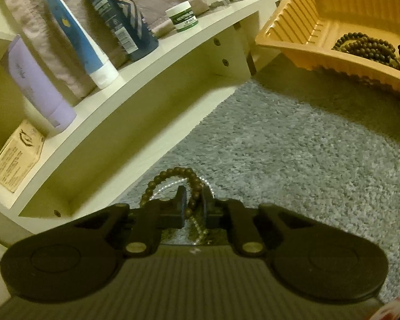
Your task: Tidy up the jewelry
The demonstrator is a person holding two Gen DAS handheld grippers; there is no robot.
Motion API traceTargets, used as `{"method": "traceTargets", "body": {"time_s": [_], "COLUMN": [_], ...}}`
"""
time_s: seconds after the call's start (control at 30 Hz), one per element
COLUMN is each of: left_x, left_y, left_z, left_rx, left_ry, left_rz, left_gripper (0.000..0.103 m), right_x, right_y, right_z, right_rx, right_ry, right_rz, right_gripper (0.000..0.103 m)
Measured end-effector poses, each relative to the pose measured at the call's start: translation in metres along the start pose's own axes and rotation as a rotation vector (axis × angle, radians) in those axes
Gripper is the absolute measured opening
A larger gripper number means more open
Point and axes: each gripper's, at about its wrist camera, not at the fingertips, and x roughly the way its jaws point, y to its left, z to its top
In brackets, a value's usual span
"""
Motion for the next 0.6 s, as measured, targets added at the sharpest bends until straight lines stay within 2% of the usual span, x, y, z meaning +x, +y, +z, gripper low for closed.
{"method": "traceTargets", "body": {"time_s": [0.17, 0.37, 0.6], "left_x": [-0.003, -0.022, -0.05], "left_y": [0.0, 0.01, 0.027], "left_z": [0.001, 0.001, 0.006], "left_rx": [-0.013, -0.058, -0.122], "left_ry": [0.001, -0.04, -0.084], "left_rz": [0.005, 0.045, 0.058], "left_gripper": [0.006, 0.006, 0.006], "right_x": [0.0, 0.0, 0.0], "right_y": [0.0, 0.0, 0.0], "right_z": [0.0, 0.0, 0.001], "right_rx": [-0.001, -0.001, -0.003], "right_ry": [0.0, 0.0, -0.003], "right_rz": [0.0, 0.001, 0.002], "right_gripper": [0.013, 0.013, 0.013]}}
